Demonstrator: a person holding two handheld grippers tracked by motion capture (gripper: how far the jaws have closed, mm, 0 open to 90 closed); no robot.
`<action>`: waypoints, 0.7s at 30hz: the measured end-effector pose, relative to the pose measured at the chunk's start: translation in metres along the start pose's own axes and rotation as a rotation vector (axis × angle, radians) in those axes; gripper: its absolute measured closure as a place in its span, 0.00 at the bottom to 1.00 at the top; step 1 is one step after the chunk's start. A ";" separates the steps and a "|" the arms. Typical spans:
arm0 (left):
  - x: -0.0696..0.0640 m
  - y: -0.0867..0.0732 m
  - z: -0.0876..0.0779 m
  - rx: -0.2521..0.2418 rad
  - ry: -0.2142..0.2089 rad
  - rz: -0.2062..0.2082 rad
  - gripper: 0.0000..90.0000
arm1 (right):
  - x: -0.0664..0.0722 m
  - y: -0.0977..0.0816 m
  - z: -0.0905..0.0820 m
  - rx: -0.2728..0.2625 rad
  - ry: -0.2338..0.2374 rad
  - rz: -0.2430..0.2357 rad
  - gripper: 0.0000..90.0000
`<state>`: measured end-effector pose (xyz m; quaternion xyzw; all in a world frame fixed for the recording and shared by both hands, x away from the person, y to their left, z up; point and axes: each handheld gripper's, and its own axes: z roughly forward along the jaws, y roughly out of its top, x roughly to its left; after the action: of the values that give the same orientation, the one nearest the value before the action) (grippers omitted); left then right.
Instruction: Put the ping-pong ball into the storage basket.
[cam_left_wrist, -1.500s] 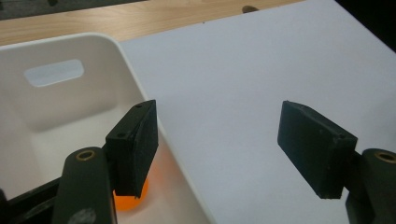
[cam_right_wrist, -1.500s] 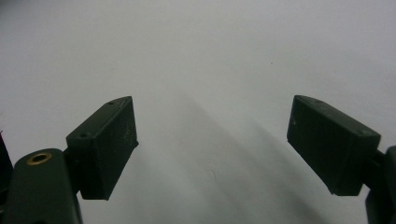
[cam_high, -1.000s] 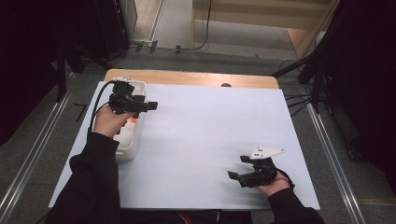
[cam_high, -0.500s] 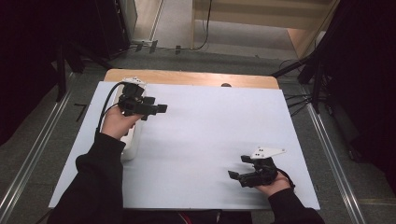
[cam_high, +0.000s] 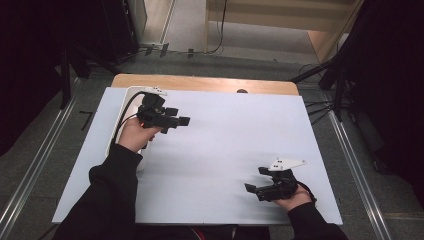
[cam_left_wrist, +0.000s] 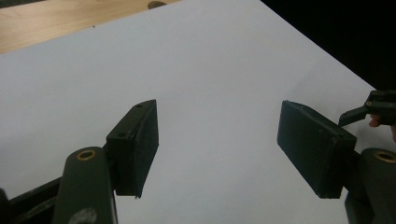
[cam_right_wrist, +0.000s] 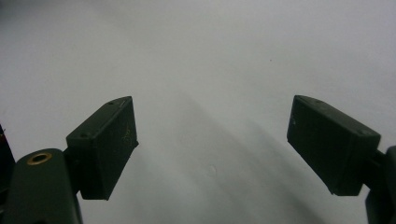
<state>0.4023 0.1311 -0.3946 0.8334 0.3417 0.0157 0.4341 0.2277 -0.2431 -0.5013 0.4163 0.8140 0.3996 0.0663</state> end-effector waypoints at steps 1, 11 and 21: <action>-0.001 0.000 0.001 0.004 0.001 0.006 0.33 | 0.000 0.000 0.000 -0.003 0.000 0.001 0.16; -0.013 -0.002 0.008 0.008 -0.023 0.023 0.33 | 0.000 -0.001 -0.002 -0.009 -0.003 0.002 0.16; -0.027 -0.007 0.017 0.045 -0.027 0.079 0.33 | -0.001 -0.001 -0.002 -0.012 -0.005 0.002 0.16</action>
<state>0.3833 0.1064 -0.4033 0.8560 0.3029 0.0138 0.4187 0.2270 -0.2450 -0.5011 0.4174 0.8111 0.4036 0.0704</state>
